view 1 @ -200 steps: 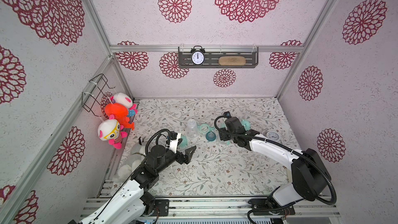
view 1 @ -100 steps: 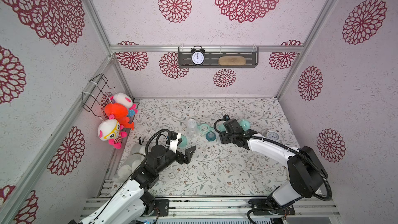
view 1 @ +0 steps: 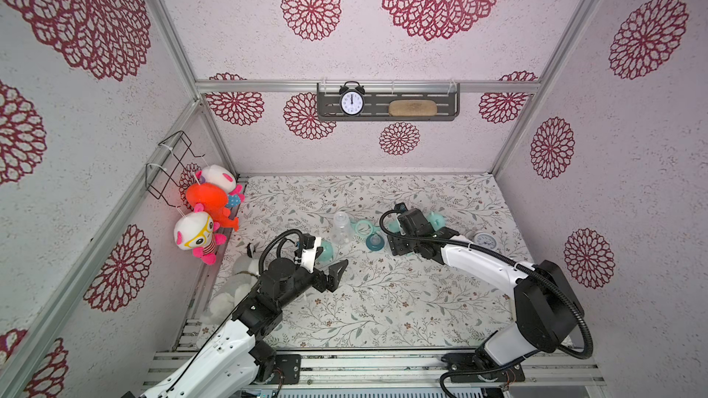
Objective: Assemble the baby bottles
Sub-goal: Close the lid on the baby bottle.
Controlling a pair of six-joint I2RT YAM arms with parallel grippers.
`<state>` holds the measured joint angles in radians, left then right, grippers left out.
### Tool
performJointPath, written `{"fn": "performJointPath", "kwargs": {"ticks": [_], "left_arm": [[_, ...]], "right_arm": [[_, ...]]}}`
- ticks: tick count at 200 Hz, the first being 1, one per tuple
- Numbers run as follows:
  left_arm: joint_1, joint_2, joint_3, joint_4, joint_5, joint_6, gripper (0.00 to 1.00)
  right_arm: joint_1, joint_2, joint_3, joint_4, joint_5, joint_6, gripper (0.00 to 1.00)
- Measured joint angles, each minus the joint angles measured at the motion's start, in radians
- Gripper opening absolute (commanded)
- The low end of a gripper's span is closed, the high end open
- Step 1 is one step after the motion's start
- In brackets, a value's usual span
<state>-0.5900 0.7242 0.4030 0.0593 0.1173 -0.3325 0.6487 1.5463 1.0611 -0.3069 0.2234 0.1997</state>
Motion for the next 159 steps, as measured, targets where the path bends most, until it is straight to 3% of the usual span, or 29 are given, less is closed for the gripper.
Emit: {"fn": "performJointPath", "kwargs": {"ticks": [76,126,159], "left_arm": [[0.019,0.008,0.069,-0.091,-0.096,-0.002,0.98],[0.097,0.029,0.109,-0.153,-0.165,-0.06,0.98],[0.152,0.016,0.109,-0.216,-0.2,-0.112,0.98]], "right_arm": [[0.003,-0.051,0.153,-0.111,-0.046,-0.042,0.85],[0.018,-0.04,0.268,-0.139,-0.13,-0.077,0.86],[0.051,0.044,0.352,-0.129,-0.178,-0.103,0.86]]}}
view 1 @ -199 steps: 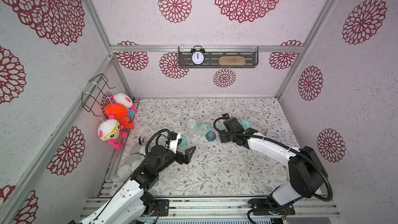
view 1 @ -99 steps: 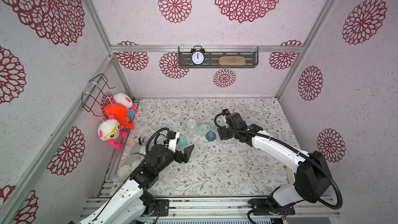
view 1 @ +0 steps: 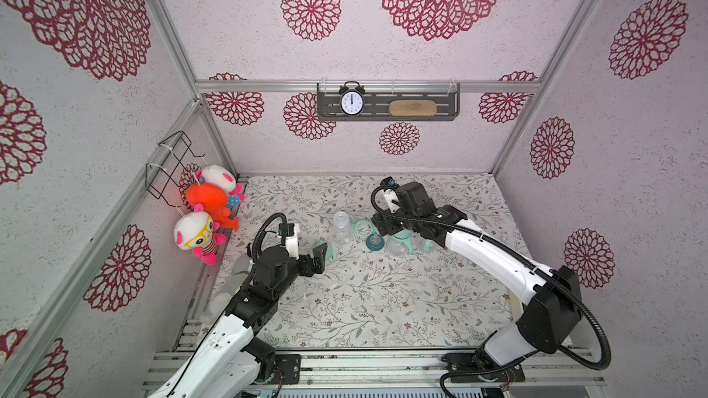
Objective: Assemble the baby bottles
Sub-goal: Close the lid on the baby bottle, then pick up the baby bottle from the center of the board.
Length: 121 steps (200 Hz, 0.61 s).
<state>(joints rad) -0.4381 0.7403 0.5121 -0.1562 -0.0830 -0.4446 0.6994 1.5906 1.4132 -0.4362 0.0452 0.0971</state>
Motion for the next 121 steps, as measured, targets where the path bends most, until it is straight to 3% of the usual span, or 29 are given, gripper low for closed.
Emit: {"fn": "performJointPath", "kwargs": {"ticks": [66,121], "left_arm": [[0.118,-0.082,0.016,-0.117,-0.032,-0.101,0.98],[0.161,-0.092,0.016,-0.156,-0.008,-0.135,0.98]], "right_arm": [[0.064,0.204,0.092,0.064,-0.078,-0.045,0.86],[0.08,0.328,0.161,0.142,-0.111,-0.053,0.86]]}}
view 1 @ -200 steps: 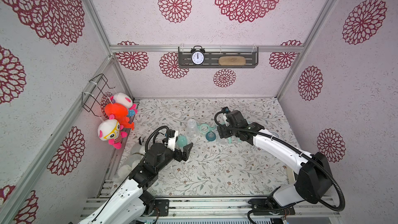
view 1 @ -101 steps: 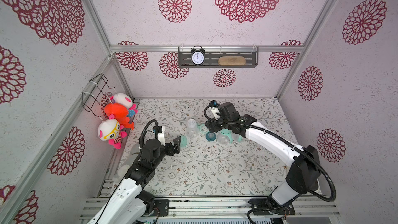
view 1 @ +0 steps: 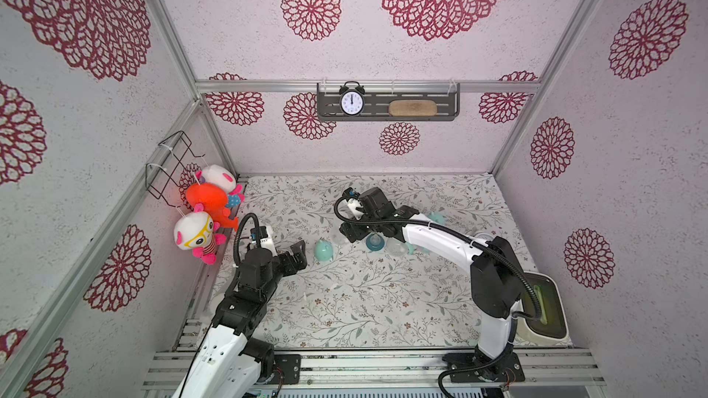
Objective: Assemble the baby bottles
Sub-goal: Pick up the baby bottle from the center of the board.
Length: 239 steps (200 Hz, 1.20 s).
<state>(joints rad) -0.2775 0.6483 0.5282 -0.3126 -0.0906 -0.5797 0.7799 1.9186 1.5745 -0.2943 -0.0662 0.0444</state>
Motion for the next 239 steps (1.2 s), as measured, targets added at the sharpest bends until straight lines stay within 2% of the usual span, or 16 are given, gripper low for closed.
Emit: {"fn": "performJointPath", "kwargs": {"ticks": [58,131,164,190,224,239], "left_arm": [[0.003,0.013,-0.004,0.002,0.027,-0.005,0.98],[0.013,0.054,-0.004,0.016,0.057,-0.008,0.98],[0.015,0.066,-0.004,0.027,0.064,-0.008,0.98],[0.017,0.077,-0.004,0.039,0.077,-0.007,0.98],[0.018,0.089,-0.006,0.054,0.095,0.008,0.98],[0.019,0.09,-0.023,0.09,0.124,0.016,0.98]], "right_arm": [[0.011,0.122,0.085,0.045,0.014,0.0,0.86],[0.016,0.193,0.124,0.072,0.027,0.002,0.83],[0.018,0.209,0.134,0.073,0.031,0.01,0.77],[0.018,0.212,0.134,0.074,0.036,0.019,0.66],[0.018,0.212,0.135,0.081,0.041,0.027,0.56],[0.018,0.212,0.135,0.081,0.041,0.027,0.54]]}}
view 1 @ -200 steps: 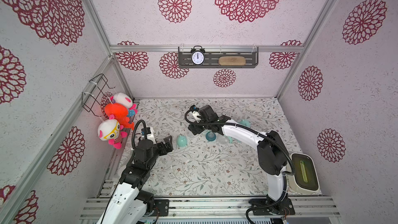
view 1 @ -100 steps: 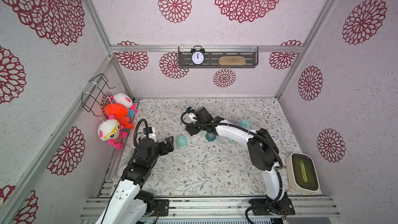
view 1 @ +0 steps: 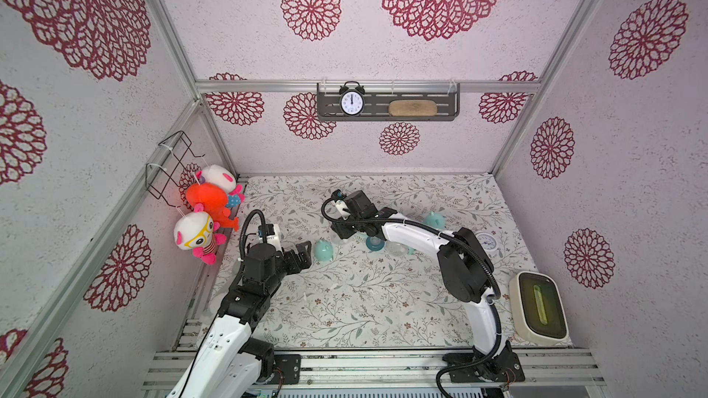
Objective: Assemble the baby bottles
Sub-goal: Pick up the baby bottle from the center of the board.
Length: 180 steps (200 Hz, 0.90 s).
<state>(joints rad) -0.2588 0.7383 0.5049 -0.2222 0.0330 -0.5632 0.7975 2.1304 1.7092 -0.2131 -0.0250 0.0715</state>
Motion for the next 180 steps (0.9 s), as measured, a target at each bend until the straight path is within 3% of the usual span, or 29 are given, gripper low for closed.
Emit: {"fn": "performJointPath", "kwargs": {"ticks": [97,144,180], "left_arm": [[-0.02,0.027,-0.159,0.306,0.266,0.092,0.98],[-0.183,0.06,-0.192,0.399,0.228,0.185,0.98],[-0.256,0.108,-0.193,0.467,0.188,0.248,0.98]], "right_arm": [[0.004,-0.068,0.026,-0.15,-0.017,-0.002,0.54],[0.013,-0.231,0.026,-0.283,-0.037,0.001,0.55],[0.032,-0.335,0.03,-0.364,-0.05,0.014,0.56]]}}
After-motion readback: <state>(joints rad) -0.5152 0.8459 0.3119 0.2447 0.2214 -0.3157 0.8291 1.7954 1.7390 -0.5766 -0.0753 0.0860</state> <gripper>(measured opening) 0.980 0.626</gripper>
